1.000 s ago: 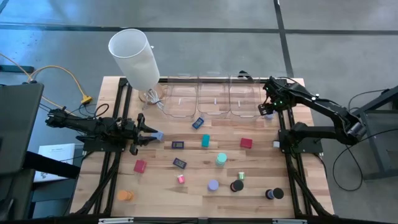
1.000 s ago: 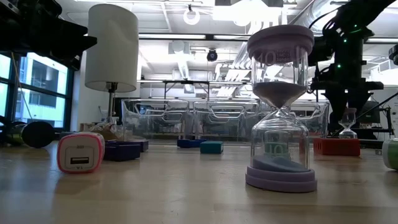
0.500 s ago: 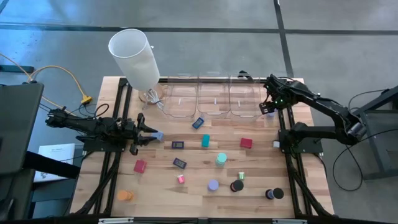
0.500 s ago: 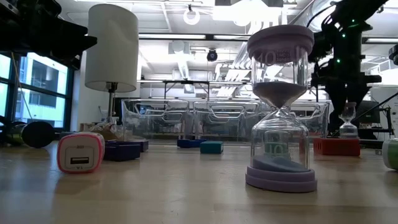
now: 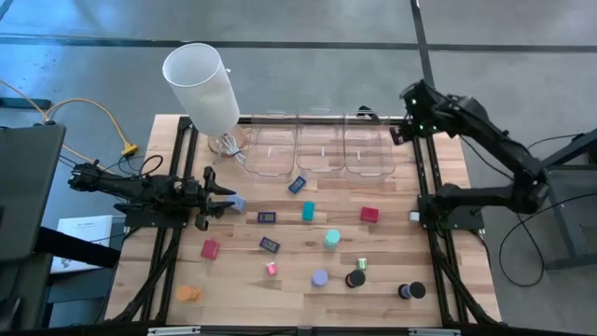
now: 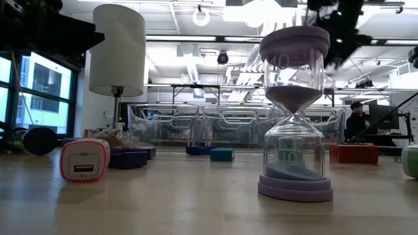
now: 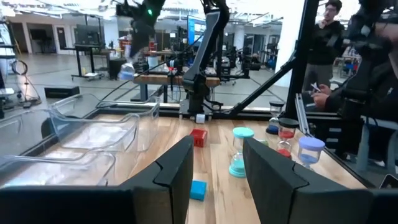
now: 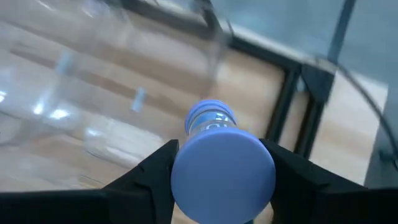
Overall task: Pick & Place Office items
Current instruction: Put the top violet hourglass into the right transparent bin
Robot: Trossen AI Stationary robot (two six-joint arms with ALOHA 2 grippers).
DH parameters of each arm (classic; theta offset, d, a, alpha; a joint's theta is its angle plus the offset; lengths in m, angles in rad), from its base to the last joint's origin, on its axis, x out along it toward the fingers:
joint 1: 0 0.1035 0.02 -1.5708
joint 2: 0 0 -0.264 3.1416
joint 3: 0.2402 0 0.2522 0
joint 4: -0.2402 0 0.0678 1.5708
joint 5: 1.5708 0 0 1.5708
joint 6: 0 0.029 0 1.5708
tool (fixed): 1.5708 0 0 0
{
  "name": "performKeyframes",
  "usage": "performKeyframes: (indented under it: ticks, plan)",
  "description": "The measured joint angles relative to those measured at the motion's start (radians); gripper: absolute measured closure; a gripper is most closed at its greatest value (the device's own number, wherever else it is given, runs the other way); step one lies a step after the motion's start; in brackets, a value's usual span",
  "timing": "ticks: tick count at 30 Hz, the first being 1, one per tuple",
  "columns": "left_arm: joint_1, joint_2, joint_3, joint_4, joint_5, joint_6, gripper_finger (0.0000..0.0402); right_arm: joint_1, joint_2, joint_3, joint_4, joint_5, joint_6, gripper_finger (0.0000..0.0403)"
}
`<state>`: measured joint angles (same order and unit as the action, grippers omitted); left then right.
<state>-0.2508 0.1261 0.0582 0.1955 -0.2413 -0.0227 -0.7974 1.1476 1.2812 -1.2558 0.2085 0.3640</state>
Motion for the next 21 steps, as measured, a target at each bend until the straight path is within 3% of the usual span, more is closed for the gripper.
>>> performKeyframes:
  ticks: [9, 21]
  plan:
    - [0.0, 0.0, 0.0, 0.022, 0.0, -0.002, 0.0266, 0.029, 0.298, 0.202, 0.01, -0.008, -0.053, 0.0212]
    - [0.0, 0.0, 0.0, 0.019, 0.0, -0.021, 0.0266, 0.046, 0.644, 0.223, 0.193, -0.156, -0.122, 0.0209]
